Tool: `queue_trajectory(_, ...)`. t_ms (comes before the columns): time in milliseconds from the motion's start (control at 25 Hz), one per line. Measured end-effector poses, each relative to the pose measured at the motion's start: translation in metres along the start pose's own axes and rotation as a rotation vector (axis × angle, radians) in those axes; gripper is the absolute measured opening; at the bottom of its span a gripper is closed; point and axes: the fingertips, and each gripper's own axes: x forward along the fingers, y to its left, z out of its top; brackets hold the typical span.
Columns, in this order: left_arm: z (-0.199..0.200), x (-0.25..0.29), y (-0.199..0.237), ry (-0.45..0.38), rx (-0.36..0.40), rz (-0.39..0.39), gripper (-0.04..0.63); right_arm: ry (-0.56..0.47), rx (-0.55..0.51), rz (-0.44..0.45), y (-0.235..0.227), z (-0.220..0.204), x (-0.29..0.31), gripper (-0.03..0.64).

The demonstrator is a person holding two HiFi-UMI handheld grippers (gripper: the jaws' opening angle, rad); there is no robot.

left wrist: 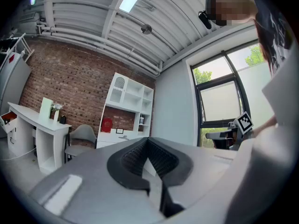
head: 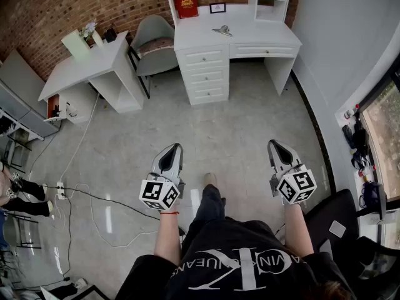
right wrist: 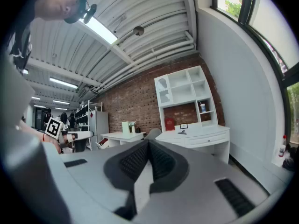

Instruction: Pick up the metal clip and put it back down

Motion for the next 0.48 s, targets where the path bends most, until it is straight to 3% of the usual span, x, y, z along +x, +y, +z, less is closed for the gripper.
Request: queue_trajectory(480,-0.01,0.08,0.038,0.0,-0.022,-0.016,0.011,0.016,-0.007,-0.035,-0.045,-0.005,0.068,0.012)
